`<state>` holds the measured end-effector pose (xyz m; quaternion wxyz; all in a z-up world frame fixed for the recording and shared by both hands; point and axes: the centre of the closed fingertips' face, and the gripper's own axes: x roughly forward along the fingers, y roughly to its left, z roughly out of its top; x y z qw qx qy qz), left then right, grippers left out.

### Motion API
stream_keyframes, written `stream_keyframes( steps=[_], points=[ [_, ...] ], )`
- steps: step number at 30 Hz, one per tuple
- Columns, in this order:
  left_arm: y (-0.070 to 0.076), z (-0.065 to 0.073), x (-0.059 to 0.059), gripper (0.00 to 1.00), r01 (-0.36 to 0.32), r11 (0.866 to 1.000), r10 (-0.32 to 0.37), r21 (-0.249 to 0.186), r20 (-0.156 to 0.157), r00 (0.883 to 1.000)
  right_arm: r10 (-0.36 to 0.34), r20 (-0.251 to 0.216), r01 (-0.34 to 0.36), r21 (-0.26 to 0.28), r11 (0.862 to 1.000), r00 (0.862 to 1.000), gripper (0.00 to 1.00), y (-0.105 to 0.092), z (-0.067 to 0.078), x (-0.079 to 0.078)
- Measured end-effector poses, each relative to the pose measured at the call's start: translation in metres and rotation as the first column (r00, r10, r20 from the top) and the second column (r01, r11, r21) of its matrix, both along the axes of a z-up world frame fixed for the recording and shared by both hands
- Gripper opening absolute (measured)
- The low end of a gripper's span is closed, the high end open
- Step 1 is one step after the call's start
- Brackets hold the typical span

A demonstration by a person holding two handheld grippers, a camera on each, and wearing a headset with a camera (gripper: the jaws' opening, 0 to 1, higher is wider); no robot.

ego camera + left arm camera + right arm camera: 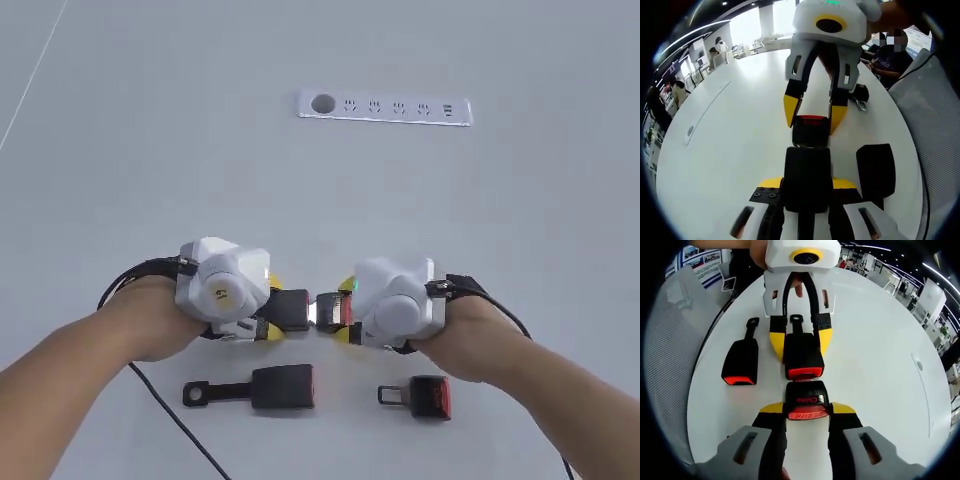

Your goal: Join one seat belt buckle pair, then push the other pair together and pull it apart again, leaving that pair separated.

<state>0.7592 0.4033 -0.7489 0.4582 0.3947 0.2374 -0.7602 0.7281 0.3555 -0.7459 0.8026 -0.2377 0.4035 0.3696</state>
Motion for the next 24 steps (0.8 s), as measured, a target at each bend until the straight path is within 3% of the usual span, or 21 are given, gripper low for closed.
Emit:
stream_keyframes(
  steps=[24],
  points=[
    [0.0007, -0.0004, 0.0008, 0.33, 0.004, 1.000, -0.004, 0.016, -0.001, 1.000, -0.011, -0.016, 0.012, 0.028, 1.000, 1.000, 0.30, -0.0011, 0.0002, -0.0003]
  ],
)
